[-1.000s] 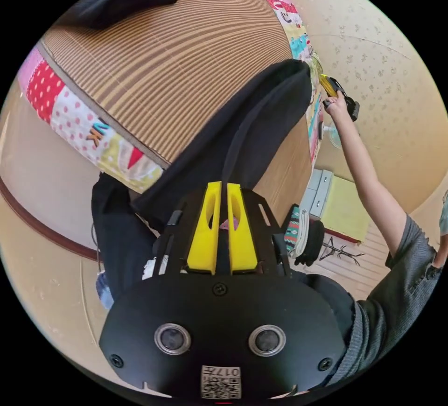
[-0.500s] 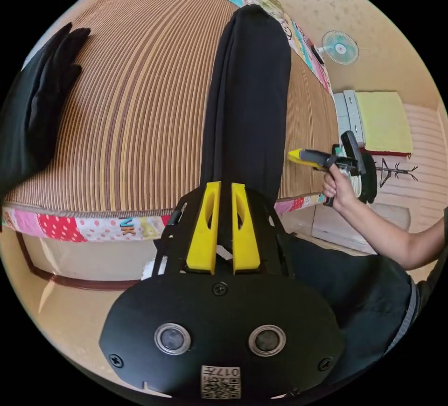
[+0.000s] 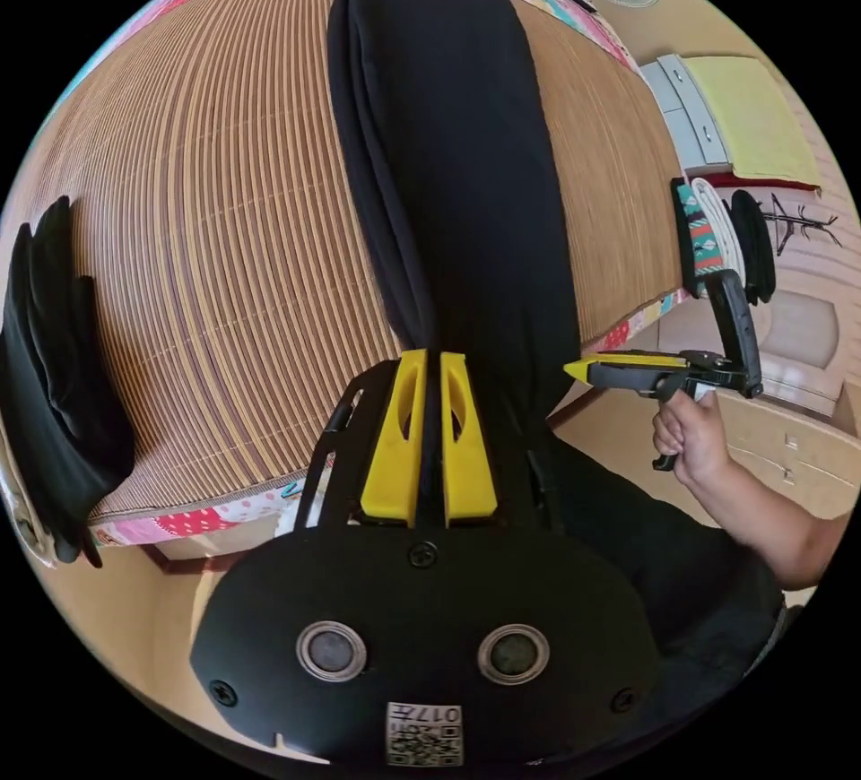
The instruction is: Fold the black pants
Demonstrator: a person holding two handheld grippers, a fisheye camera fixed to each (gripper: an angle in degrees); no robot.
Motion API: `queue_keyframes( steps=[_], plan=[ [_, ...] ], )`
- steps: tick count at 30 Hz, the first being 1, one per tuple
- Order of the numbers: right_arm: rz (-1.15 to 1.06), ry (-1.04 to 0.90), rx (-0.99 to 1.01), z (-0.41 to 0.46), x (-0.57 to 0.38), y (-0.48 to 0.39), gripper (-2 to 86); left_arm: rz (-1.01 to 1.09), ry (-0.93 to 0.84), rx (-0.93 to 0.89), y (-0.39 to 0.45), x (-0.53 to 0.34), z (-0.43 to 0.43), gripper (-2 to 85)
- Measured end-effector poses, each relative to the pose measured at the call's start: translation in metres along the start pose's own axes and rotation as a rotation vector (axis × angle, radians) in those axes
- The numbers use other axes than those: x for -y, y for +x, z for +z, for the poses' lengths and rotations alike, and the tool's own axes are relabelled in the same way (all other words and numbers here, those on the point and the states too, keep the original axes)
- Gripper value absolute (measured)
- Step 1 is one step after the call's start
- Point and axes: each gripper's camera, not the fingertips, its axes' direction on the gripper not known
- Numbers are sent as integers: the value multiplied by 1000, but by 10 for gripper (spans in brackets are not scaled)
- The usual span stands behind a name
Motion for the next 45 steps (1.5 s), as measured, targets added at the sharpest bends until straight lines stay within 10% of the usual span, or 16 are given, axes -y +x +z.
queue_keyframes(
  steps=[12, 30, 45],
  plan=[
    [65, -81, 21, 34, -11, 51, 55, -173, -40, -143, -45, -45, 9, 28],
    [-32, -53, 565, -9, 96, 159, 71, -143, -29, -430, -108, 43, -20, 83],
    [-442, 187, 950, -177, -104, 66, 19, 258, 169, -892, -34, -95, -219, 40]
  ],
)
